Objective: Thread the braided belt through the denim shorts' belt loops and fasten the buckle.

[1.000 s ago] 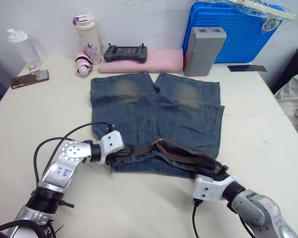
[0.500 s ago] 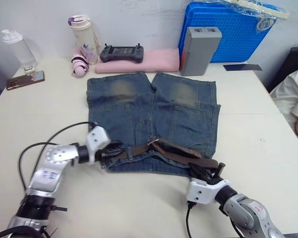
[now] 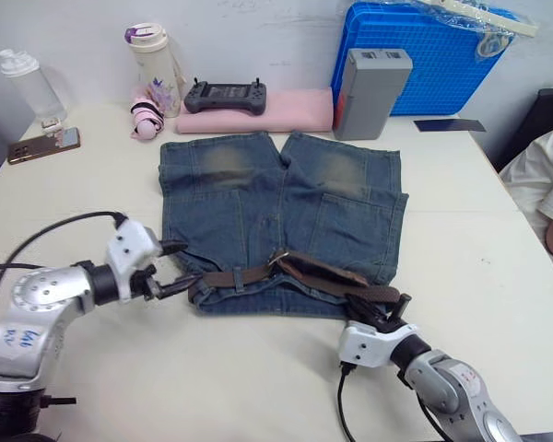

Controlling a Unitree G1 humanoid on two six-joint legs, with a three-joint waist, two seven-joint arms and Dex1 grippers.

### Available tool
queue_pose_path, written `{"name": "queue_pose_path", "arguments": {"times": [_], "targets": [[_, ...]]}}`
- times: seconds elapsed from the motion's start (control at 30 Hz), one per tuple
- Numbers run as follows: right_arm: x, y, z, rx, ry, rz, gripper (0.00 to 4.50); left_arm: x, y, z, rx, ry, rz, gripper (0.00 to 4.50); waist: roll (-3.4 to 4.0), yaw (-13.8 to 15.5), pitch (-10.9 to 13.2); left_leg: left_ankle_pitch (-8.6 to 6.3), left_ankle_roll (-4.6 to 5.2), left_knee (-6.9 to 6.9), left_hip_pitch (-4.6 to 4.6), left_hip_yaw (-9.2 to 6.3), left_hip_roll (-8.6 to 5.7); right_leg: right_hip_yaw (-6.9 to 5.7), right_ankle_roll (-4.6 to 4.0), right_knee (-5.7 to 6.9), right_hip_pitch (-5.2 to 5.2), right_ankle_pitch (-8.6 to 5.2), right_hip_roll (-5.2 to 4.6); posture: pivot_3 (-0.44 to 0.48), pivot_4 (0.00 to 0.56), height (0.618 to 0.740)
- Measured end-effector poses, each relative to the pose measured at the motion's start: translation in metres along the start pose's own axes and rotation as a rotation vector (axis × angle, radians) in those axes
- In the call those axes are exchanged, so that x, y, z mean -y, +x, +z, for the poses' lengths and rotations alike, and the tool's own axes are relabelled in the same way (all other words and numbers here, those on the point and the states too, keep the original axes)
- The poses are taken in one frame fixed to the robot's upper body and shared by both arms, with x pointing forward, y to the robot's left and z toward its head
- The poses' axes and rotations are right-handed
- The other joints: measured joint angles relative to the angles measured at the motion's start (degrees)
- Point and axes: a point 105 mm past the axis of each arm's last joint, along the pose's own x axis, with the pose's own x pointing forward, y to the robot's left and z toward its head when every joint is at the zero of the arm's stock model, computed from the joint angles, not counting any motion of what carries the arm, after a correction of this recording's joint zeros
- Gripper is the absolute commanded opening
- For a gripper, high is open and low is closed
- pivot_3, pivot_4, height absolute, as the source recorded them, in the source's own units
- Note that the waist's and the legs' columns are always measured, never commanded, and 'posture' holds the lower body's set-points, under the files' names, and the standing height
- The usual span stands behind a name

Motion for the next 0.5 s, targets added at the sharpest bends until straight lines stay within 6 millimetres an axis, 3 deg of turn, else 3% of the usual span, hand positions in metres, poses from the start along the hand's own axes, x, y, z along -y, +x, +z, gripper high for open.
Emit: {"name": "queue_pose_path", "arguments": {"times": [0.3,0.5], "targets": [[0.000,0.001,0.002,0.008,-0.002,0.002,0.00,0.012,0.023,-0.015,-0.112,0.222,-0.044,3.57,0.00,-0.1,0.0,0.00,-0.01,-0.21,0.05,0.02,0.02,-0.02,-0.08,-0.04,-0.05,-0.04,0.01,0.000,0.150,0.725],[-0.001,0.002,0.003,0.010,0.000,0.001,0.00,-0.003,0.029,-0.019,-0.165,0.315,0.022,3.57,0.02,0.0,0.0,-0.05,0.23,-0.39,0.12,0.01,0.02,-0.03,-0.09,-0.03,-0.04,-0.05,0.01,0.000,0.150,0.725]]}}
